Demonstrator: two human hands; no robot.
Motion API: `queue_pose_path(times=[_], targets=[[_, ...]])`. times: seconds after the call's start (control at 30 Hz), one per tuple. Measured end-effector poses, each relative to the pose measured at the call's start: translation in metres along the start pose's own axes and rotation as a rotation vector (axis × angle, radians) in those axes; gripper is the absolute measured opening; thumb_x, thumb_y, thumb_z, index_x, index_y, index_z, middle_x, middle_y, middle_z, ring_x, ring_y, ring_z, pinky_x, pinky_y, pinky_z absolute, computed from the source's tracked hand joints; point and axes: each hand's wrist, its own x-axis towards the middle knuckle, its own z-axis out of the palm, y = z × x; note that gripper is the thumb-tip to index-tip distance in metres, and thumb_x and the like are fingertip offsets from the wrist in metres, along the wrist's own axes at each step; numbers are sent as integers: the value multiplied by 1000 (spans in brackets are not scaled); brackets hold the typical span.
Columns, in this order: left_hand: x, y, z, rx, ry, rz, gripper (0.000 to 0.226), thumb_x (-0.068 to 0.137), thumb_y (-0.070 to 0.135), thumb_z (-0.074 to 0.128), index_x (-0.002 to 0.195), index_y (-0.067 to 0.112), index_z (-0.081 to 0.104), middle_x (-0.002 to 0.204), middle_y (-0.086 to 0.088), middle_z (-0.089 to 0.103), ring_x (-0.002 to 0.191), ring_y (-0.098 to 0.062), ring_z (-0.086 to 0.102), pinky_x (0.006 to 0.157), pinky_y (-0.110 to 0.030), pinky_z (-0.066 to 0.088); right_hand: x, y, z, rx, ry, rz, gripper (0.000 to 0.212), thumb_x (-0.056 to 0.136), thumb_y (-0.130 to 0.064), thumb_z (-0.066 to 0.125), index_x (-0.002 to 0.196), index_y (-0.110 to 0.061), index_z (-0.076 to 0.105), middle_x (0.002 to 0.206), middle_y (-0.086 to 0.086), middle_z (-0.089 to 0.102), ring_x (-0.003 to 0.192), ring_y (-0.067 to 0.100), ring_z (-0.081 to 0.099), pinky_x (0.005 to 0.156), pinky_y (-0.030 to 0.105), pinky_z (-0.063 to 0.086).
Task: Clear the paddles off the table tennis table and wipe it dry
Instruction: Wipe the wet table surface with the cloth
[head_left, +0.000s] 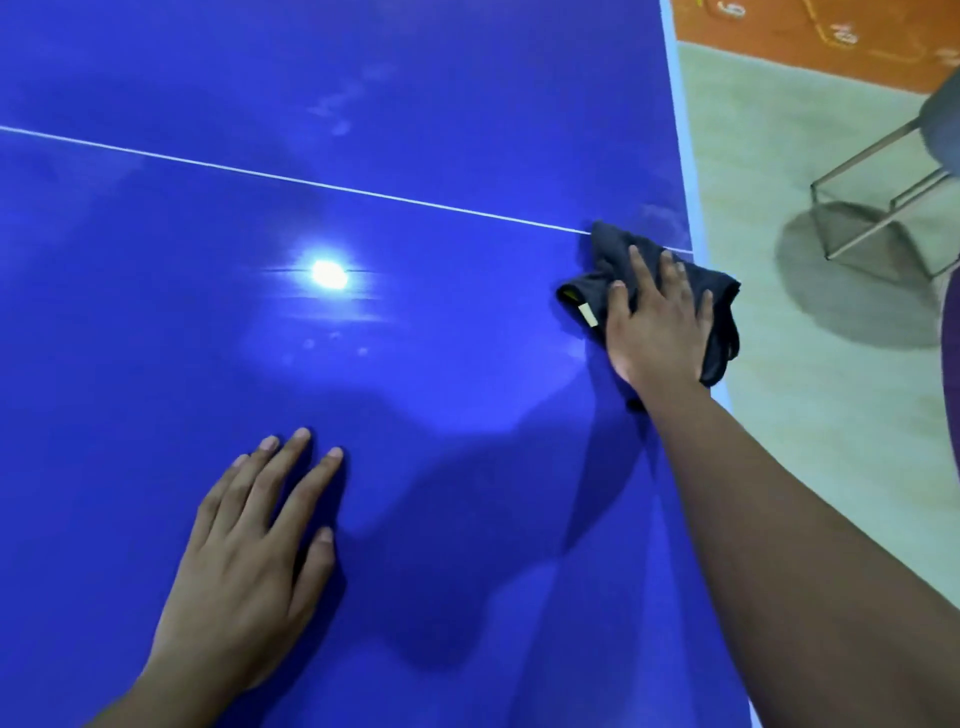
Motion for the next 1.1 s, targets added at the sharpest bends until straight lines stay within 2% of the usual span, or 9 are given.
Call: queue_pose_path(times=[0.27,0.47,0.57,0.77,0.97,1.1], targets=[[-3,5,-1,-16,-35,-28,60,97,36,38,154,18,43,163,-8,33,152,-31,28,123,-48,20,-37,22,2,-13,15,74,59,105,-52,22,163,-39,15,172,1,9,158,15,2,127,50,-6],[-3,-5,-6,-166,-18,14,61,97,34,44,156,22,40,165,-6,29,154,-27,24,124,-45,19,-70,-10,10,-59,3,86,60,106,-53,21,163,-39,11,173,2,5,159,16,0,127,52,-5],[-9,-21,-12,-164,-11,26,60,97,32,43,156,21,40,165,-7,29,154,-26,23,125,-44,18,-94,-65,24,-77,1,-13,60,106,-54,20,163,-38,12,172,4,6,159,18,2,127,51,-5],[-38,-101,-34,-125,27,-63,59,95,30,42,151,14,47,160,-13,37,149,-35,33,121,-51,25,-152,-226,70,-64,49,-322,64,100,-54,24,161,-34,28,169,8,23,157,23,16,126,55,4],[-93,-175,-52,-105,68,-131,60,92,32,43,148,9,50,159,-15,38,146,-39,36,118,-54,29,-221,-371,104,-33,-47,-587,63,101,-54,34,161,-37,27,170,4,19,158,19,11,125,54,0],[-116,-179,-56,-123,65,-161,59,93,29,42,147,7,50,159,-16,38,147,-39,34,117,-57,31,-249,-413,115,-28,-157,-694,61,103,-53,33,161,-39,22,172,1,12,158,16,2,124,52,-10]])
